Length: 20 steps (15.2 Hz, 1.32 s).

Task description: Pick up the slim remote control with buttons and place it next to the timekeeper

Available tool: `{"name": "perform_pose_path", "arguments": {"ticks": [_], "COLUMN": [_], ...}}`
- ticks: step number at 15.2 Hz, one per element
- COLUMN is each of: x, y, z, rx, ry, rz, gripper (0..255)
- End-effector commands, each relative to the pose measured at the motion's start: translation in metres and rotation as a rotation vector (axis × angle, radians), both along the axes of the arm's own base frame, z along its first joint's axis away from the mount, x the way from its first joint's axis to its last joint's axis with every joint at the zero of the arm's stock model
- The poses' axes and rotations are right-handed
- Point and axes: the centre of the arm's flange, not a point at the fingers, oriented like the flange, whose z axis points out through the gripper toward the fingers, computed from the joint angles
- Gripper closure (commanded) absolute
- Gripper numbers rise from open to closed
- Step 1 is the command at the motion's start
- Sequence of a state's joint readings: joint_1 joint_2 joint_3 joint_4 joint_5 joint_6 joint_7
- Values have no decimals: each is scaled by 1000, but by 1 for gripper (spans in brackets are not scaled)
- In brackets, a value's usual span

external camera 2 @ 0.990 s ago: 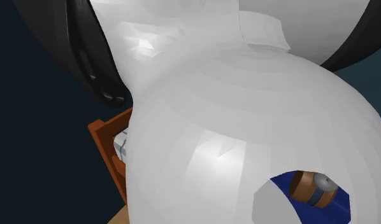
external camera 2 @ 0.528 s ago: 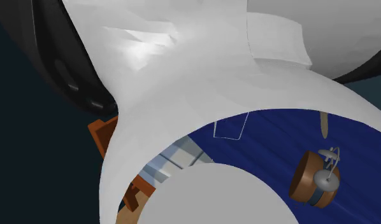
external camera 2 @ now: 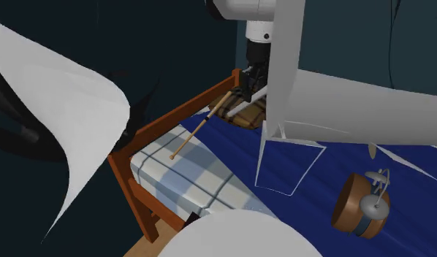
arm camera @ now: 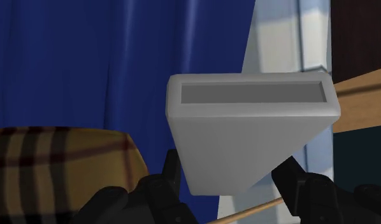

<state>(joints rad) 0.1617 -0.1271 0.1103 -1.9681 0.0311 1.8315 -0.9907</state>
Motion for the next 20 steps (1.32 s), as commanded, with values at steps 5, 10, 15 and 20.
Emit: {"name": "perform_pose_path", "arguments": {"ticks": [5, 10, 15, 20], "x": [0, 2, 4, 4], "y": [-77, -143, -209, -233], "z": [2, 2, 2, -19], "rx": [1, 1, 1, 1], "ry": [-1, -1, -1, -1], "rz": [2, 2, 2, 2], "gripper": [255, 255, 255, 255]}}
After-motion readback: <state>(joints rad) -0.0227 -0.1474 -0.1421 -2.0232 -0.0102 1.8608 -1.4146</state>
